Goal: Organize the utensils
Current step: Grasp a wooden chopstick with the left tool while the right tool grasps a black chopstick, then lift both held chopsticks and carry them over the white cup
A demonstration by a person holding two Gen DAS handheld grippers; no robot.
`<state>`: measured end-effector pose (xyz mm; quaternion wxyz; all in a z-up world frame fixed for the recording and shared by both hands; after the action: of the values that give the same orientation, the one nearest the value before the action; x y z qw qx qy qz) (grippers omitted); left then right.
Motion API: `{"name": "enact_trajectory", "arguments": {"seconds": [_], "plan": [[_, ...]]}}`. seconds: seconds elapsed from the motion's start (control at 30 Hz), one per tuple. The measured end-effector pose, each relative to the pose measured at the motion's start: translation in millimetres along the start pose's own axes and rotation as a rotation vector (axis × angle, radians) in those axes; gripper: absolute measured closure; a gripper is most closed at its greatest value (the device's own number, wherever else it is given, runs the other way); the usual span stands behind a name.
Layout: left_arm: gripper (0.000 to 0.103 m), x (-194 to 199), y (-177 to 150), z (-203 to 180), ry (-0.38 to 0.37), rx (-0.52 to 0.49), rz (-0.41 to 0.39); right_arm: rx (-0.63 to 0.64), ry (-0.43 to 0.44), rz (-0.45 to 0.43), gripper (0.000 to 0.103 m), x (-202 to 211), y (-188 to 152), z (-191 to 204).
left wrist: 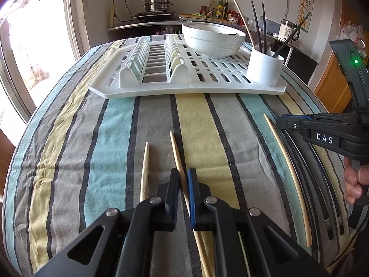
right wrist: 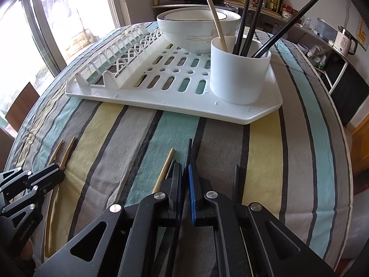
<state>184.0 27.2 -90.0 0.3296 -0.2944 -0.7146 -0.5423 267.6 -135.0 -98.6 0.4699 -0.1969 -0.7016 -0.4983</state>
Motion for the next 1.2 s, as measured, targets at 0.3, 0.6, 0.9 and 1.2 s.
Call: {"name": "enact_trajectory", "arguments": {"seconds": [0.3, 0.6, 0.9, 1.2], "plan": [[0.098, 8.2, 2.4, -2.9, -0.062, 0.015, 0.009, -0.032, 0.026, -0.101, 0.098, 33.8, 1.8, -8.0], [0.098, 39.8, 17.9, -12.2, -0.127, 0.014, -0.048, -0.053, 0.017, -0.248, 0.098, 89.4, 13.4, -16.5], [0.099, 76.0, 36.0, -25.2, -0.175, -0.004, -0.133, -0.055, -0.001, -0.373, 0.098, 139.6, 18.5, -20.6], [0.099, 106.3, 40.9, -36.0, -0.22, -0.024, -0.191, -0.045, -0.011, -0.451, 0.098, 169.8, 15.8, -16.6]]}}
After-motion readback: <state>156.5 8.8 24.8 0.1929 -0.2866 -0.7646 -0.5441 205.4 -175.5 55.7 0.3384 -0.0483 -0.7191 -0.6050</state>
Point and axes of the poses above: each gripper's, at about its wrist camera, not at the fingertips, and x roughly against the way its jaws point, z to its left, y to its top, the point moved 5 cm from there along -x, roughly the way its jaws point, and after that the axes turned 14 degrees about x, right-handed, at the moved point
